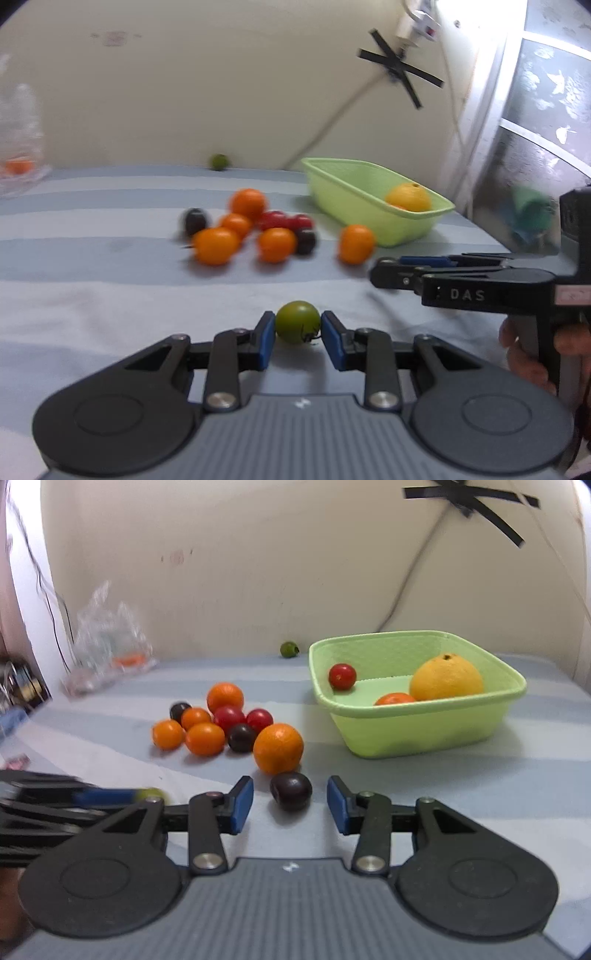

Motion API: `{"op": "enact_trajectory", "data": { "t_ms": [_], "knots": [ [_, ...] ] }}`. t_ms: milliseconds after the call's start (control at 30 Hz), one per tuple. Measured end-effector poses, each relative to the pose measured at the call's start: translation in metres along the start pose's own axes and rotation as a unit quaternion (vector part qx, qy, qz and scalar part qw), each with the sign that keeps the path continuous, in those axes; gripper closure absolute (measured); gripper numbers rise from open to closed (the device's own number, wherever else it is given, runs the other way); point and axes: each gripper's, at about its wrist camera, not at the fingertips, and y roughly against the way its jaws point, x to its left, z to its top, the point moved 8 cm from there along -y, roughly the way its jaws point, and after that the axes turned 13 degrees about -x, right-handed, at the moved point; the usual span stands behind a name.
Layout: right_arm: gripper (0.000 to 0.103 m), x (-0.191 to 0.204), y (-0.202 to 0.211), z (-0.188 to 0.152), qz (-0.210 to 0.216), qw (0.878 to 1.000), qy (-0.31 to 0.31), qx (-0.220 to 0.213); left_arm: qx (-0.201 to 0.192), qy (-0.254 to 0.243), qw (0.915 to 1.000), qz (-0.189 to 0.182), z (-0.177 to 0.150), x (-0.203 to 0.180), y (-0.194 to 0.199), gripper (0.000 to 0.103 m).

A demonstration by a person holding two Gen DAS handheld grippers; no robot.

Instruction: Organize fruits

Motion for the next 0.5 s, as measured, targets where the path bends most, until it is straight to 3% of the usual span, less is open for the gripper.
{"op": "enact_trajectory", "data": {
  "t_ms": [33, 100, 200, 400, 500],
  "knots": [
    [0.057, 0.002, -0.005, -0.002, -0.006, 1.000, 0.012, 0.007, -0.004, 0.000, 1.0000, 0.007, 0.000, 0.004, 0.004, 0.075],
    [0.076, 0.005, -0.008, -0.004, -0.020, 0.999, 0.032, 0.010, -0.011, 0.005, 0.9997, 0.020, -0.001, 0.014, 0.012, 0.075],
    [0.076, 0.013, -0.003, -0.005, -0.023, 0.999, 0.039, 0.015, -0.013, 0.015, 0.9995, 0.024, -0.003, 0.022, 0.018, 0.075],
    [0.076, 0.072, 0.034, -0.019, 0.045, 0.998, 0.053, -0.007, -0.015, 0.015, 0.9995, 0.022, -0.009, 0.023, 0.019, 0.074],
    [0.076, 0.086, 0.039, -0.028, 0.040, 0.996, 0.073, -0.013, -0.017, 0.014, 0.9995, 0.021, -0.010, 0.024, 0.019, 0.074]
  ]
}}
